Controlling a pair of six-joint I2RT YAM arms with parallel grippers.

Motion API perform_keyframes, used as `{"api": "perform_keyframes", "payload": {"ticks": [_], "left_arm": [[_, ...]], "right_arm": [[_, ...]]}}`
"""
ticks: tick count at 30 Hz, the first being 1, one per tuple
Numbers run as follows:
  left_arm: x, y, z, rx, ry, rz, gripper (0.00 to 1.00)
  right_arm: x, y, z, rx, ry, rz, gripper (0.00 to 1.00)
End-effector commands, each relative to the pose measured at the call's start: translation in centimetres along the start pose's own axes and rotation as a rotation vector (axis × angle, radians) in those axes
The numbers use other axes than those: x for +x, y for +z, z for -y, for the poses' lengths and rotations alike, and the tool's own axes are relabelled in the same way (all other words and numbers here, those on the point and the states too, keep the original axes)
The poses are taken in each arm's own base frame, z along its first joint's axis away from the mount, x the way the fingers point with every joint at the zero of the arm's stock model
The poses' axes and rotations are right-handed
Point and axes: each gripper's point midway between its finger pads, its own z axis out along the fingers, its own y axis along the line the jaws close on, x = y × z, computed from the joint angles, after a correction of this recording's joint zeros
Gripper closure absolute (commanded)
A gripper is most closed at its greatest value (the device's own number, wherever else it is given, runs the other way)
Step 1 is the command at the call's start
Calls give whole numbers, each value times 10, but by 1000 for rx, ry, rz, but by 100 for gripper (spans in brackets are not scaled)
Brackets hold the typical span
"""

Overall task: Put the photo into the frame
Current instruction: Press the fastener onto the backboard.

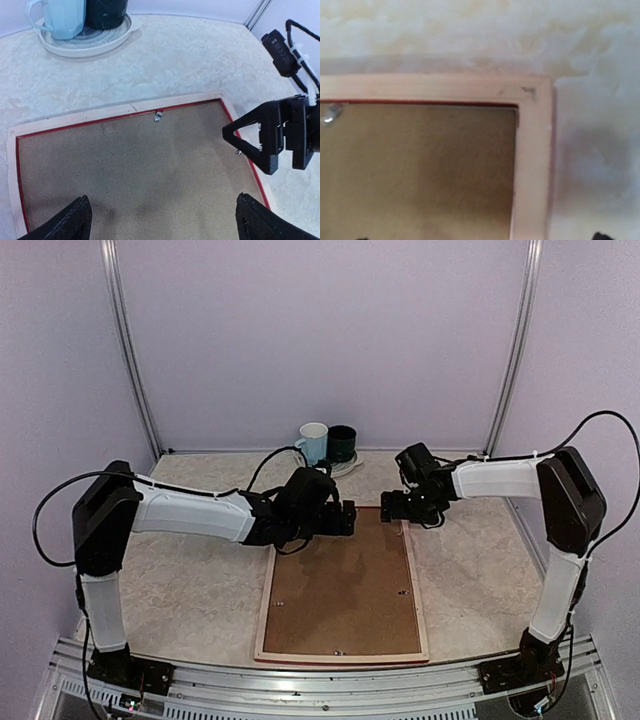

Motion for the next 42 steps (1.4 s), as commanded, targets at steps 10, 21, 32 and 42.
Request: {"api": "perform_keyframes", "payload": {"ticks": [10, 21, 32, 42], "left_arm": [[64, -86, -50, -77, 82, -172, 1], [102, -128, -98, -159, -92, -199, 1], [137, -120, -112, -235, -121, -297, 1], [165, -121, -106, -243, -114, -373, 12]], "right_arm": [[11, -75, -12, -188, -270, 132, 1], [61, -72, 4, -234, -327, 86, 2], [84, -61, 15, -225, -340, 54, 6], [92, -55, 18, -224, -353, 39, 9]]}}
